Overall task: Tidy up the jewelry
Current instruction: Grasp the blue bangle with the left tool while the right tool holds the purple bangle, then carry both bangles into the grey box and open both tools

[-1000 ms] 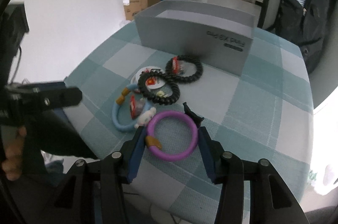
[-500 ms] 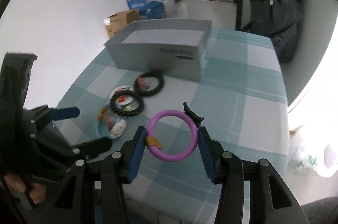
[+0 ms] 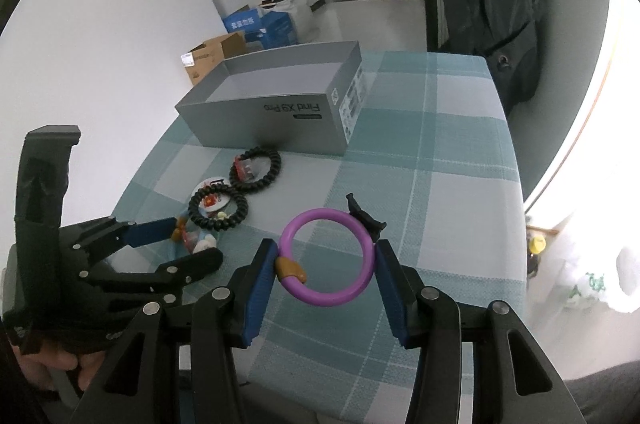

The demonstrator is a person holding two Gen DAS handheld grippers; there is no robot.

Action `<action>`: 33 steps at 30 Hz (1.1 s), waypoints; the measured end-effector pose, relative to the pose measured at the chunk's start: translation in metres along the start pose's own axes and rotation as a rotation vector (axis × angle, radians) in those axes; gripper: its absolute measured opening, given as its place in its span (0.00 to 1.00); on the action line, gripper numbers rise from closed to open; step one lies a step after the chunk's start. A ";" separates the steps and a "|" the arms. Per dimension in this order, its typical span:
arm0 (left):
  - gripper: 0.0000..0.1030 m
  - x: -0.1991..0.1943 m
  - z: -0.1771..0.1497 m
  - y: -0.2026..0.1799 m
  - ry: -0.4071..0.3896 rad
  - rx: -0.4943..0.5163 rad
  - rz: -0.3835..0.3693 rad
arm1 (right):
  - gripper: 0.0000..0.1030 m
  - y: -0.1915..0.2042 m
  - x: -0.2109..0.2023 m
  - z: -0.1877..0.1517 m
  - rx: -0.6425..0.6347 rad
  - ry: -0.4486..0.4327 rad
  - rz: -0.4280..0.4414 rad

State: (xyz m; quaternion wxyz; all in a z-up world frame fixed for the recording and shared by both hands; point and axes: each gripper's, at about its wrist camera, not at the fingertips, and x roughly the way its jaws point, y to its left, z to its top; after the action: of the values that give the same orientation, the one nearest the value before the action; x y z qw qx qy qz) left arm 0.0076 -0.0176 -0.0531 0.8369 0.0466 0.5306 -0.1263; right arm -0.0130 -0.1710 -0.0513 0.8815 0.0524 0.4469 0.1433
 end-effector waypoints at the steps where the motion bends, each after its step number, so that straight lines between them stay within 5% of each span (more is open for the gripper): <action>1: 0.53 -0.001 -0.001 0.000 -0.003 0.001 -0.004 | 0.47 0.000 0.000 0.000 -0.002 -0.002 0.001; 17: 0.53 -0.036 0.012 0.004 -0.103 -0.055 -0.157 | 0.47 -0.008 -0.011 0.011 0.091 -0.065 0.069; 26: 0.53 -0.061 0.080 0.030 -0.221 -0.060 -0.150 | 0.47 0.003 -0.024 0.061 0.038 -0.134 0.152; 33: 0.53 -0.044 0.127 0.044 -0.202 -0.078 -0.227 | 0.47 0.022 -0.011 0.118 -0.096 -0.143 0.175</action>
State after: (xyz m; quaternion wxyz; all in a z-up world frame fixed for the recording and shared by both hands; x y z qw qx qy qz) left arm 0.1126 0.0053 0.0390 0.8675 -0.0592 0.4500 -0.2035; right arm 0.0708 -0.1487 0.0322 0.8967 0.0592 0.3693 0.2369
